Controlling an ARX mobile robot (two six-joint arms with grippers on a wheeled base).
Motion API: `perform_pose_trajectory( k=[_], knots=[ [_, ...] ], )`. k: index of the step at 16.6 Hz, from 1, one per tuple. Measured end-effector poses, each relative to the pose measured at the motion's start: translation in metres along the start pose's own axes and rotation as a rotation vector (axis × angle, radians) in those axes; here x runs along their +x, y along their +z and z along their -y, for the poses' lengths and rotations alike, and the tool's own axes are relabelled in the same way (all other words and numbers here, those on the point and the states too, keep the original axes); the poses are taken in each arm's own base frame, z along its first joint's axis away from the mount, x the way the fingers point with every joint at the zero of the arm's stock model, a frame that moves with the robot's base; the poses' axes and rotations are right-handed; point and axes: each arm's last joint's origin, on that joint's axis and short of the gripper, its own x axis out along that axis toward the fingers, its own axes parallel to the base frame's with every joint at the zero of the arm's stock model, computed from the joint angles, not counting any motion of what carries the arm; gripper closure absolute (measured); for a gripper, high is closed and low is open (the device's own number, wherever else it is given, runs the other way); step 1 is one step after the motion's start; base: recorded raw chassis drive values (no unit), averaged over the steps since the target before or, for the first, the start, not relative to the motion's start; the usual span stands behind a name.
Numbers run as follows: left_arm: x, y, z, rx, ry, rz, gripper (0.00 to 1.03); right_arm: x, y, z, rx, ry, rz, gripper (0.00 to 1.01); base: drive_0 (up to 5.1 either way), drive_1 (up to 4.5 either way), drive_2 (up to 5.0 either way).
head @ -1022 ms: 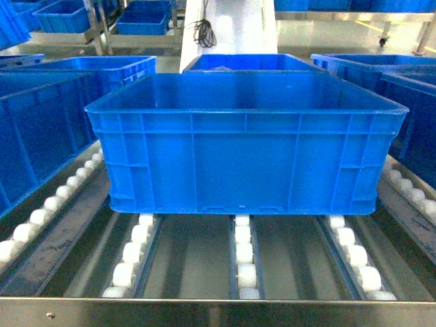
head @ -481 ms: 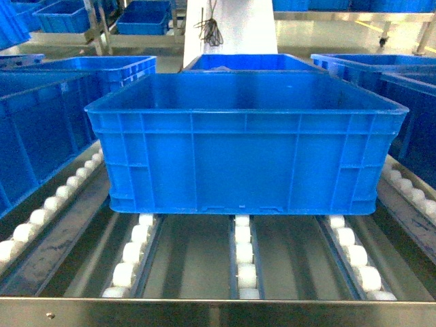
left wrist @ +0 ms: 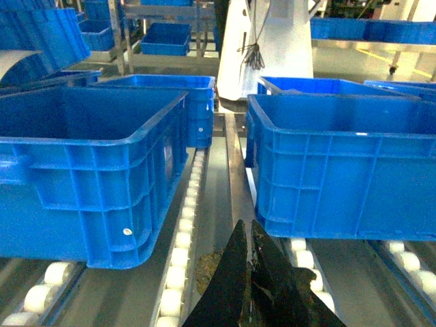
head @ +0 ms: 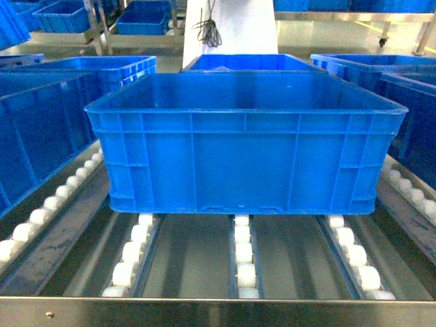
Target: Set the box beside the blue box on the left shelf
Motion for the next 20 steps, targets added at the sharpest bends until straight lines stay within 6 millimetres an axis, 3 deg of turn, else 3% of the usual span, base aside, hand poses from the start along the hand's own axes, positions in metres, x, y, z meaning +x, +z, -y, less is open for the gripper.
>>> perform_pose_trajectory(
  k=[5, 8, 11, 16, 18, 20],
  knots=[
    [0.0, 0.001, 0.0, -0.001, 0.003, 0.01, 0.98, 0.0, -0.0021, 0.0, -0.001, 0.0, -0.019, 0.98, 0.0, 0.0, 0.0],
    [0.0, 0.001, 0.0, 0.0, 0.003, 0.01, 0.58, 0.0, -0.0021, 0.0, -0.001, 0.0, -0.019, 0.58, 0.0, 0.0, 0.0],
    [0.0, 0.001, 0.0, 0.0, 0.003, 0.01, 0.43, 0.0, -0.0021, 0.0, -0.001, 0.0, -0.019, 0.41, 0.0, 0.0, 0.0],
    [0.0, 0.001, 0.0, 0.0, 0.003, 0.01, 0.21, 0.0, -0.0021, 0.0, -0.001, 0.0, -0.019, 0.22, 0.0, 0.0, 0.0],
    [0.0, 0.001, 0.0, 0.001, 0.003, 0.01, 0.03, 0.0, -0.0021, 0.0, 0.0, 0.0, -0.019, 0.02, 0.0, 0.0, 0.0],
    [0.0, 0.001, 0.0, 0.001, 0.003, 0.01, 0.05, 0.0, -0.0021, 0.0, 0.0, 0.0, -0.019, 0.03, 0.0, 0.0, 0.0]
  ],
)
